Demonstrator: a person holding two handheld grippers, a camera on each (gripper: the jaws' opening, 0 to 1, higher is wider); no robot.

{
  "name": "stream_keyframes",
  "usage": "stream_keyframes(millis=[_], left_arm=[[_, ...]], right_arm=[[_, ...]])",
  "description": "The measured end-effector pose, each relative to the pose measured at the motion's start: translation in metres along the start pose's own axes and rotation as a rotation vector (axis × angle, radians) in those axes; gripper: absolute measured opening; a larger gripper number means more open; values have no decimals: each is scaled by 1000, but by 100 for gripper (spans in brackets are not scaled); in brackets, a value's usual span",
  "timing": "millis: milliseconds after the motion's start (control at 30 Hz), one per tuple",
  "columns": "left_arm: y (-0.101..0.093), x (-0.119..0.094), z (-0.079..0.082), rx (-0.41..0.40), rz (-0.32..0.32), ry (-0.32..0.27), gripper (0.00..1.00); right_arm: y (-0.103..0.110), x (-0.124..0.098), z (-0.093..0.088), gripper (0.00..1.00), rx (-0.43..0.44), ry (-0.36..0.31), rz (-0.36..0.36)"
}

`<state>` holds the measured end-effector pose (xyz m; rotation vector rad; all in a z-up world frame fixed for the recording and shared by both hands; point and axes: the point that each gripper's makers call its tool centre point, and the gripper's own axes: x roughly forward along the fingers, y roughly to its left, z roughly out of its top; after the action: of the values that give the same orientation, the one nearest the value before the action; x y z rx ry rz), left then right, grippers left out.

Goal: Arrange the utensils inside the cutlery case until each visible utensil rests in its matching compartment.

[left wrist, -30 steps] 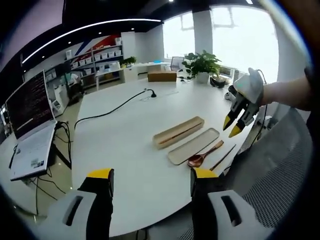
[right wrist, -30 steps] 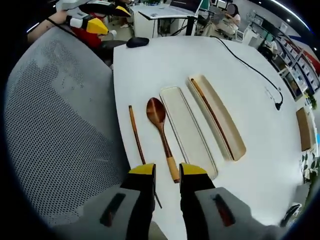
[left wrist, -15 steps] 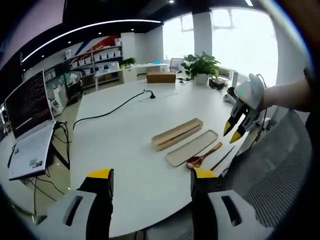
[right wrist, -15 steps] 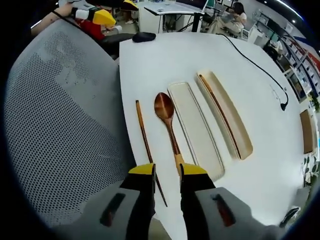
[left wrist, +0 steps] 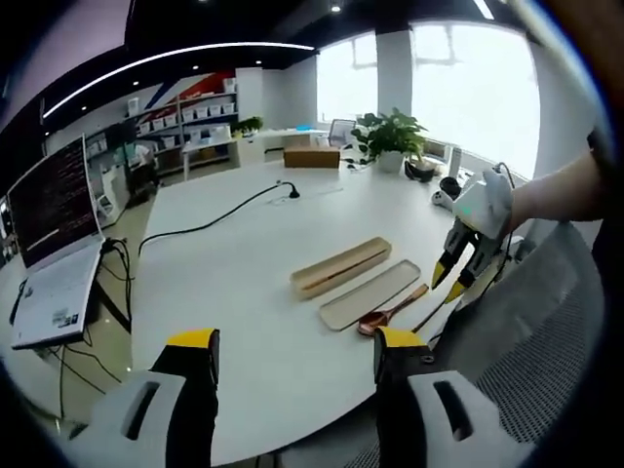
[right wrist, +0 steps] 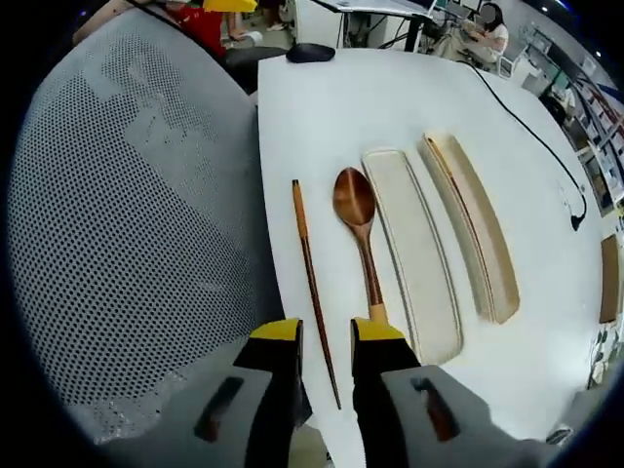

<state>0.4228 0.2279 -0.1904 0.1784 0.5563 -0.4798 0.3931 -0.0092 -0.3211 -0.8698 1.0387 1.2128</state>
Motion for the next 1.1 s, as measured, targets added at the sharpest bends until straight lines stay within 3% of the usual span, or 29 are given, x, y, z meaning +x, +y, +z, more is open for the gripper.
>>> stream_keyframes(millis=[267, 567, 1100], left_arm=[[1, -1, 2, -7, 2, -13, 66], [1, -1, 3, -16, -1, -19, 66], [1, -1, 3, -18, 1, -13, 66]], right_arm=[[10, 26, 7, 16, -75, 46, 48], [9, 41, 2, 15, -97, 89, 75], [6, 46, 6, 9, -157, 105, 7]])
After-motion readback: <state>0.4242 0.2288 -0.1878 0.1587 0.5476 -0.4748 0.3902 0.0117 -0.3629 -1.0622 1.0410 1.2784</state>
